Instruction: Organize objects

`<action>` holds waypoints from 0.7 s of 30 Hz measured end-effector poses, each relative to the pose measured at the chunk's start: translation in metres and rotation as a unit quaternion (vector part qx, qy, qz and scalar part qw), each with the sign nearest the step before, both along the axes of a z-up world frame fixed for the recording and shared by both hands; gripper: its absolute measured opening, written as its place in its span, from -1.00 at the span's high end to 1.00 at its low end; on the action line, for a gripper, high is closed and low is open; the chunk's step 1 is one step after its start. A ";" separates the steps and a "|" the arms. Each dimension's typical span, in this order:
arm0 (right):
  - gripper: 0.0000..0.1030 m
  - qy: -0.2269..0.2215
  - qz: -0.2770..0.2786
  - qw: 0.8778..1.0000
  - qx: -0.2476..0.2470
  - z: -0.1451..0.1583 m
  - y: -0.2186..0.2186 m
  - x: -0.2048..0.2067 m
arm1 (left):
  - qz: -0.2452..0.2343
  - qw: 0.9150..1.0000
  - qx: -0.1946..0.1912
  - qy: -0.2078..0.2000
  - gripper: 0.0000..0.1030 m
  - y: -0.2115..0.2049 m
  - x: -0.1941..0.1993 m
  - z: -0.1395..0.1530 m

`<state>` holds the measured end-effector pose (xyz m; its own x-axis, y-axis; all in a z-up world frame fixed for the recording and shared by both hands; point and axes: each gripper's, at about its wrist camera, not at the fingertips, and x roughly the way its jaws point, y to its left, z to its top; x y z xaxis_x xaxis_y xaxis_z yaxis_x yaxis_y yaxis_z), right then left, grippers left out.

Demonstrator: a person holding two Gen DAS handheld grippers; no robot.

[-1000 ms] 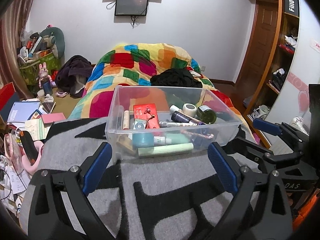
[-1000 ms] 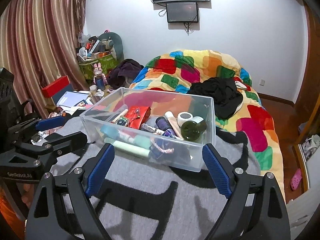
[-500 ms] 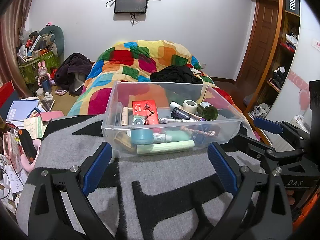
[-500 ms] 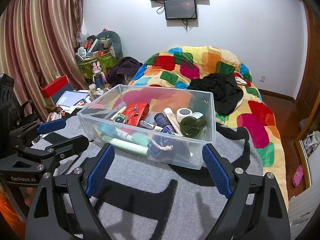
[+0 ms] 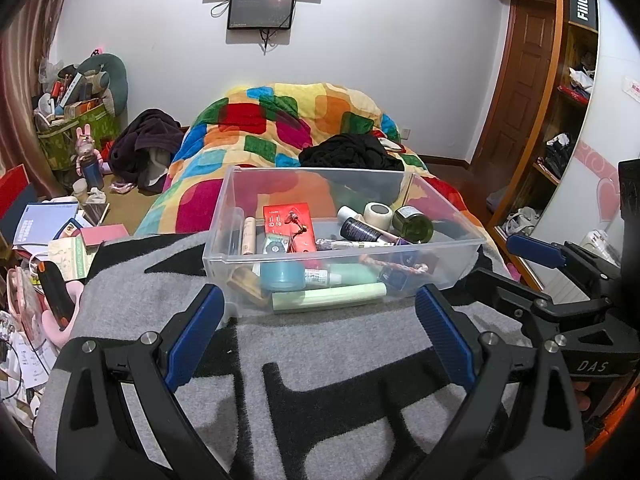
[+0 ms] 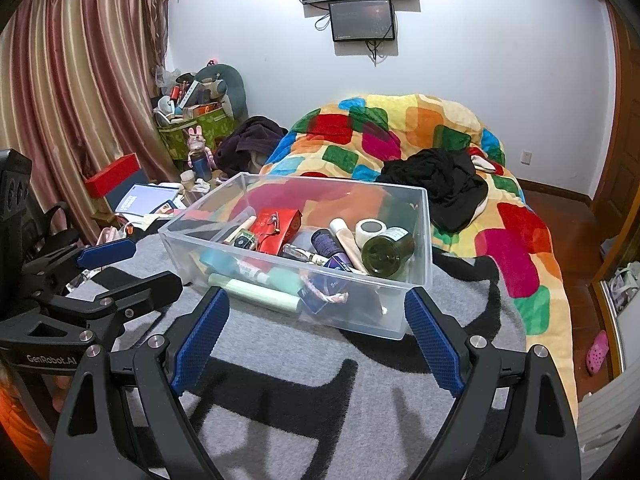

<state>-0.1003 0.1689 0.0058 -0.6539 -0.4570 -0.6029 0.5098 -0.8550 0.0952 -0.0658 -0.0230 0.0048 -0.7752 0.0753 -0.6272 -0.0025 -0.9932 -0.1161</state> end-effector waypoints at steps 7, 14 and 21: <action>-0.70 0.001 0.000 1.000 0.000 0.001 0.000 0.000 | 0.000 1.000 0.000 0.002 -0.89 0.001 0.001 0.001; -0.70 0.000 0.001 1.000 -0.001 0.001 0.000 0.000 | -0.001 1.000 0.000 0.002 -0.89 0.001 0.002 0.001; -0.70 0.000 0.000 1.000 -0.001 0.001 0.000 0.000 | -0.002 1.000 0.001 0.002 -0.89 0.001 0.001 0.004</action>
<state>-0.0999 0.1692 0.0064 -0.6536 -0.4593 -0.6016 0.5105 -0.8543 0.0977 -0.0648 -0.0216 0.0084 -0.7770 0.0786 -0.6246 -0.0059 -0.9930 -0.1176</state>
